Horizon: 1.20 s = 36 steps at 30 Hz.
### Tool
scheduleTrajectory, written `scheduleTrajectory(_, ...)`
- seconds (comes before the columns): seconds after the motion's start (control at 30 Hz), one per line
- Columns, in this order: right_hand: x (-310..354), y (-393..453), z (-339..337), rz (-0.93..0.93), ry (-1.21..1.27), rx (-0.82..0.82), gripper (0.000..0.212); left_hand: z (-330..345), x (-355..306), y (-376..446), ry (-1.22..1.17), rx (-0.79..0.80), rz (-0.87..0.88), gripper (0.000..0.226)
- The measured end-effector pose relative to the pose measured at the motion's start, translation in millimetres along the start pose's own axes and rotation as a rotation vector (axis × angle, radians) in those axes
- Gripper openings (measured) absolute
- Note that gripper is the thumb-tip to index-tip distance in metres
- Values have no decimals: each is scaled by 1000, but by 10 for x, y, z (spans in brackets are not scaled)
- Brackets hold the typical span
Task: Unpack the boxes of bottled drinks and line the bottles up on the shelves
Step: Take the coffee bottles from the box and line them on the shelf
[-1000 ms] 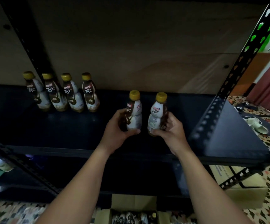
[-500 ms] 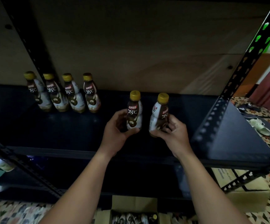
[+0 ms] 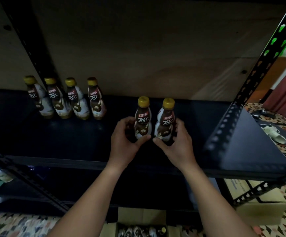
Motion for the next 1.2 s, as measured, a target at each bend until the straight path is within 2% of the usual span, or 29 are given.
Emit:
scheduleTrajectory(0.17,39,-40,53,-47,-102,29,70,-16,-30,-42,15,-86,7,56)
scheduleTrajectory(0.33,55,-47,173,-81,-183,64,79,-28,-34,-54,-15,-122,-16,51)
scheduleTrajectory(0.53,80,86,330,-88,-203,32,79,-126,92,125,94,-203,4,45)
scheduleTrajectory(0.8,63,446,753,-51,-247,21,83,-318,341,619,274,-196,2,44)
scheduleTrajectory(1.2,41,795,1171,14,-289,-3,86,-338,508,799,301,-219,78,40)
Point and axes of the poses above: each hand's wrist, its own y-axis towards the middle knuckle, its own z-axis out of the palm, x = y × z, the point moved 4 cm from there along y, towards the middle knuckle, and after that the axes turned 10 degrees about y, right-handed, at the moved point
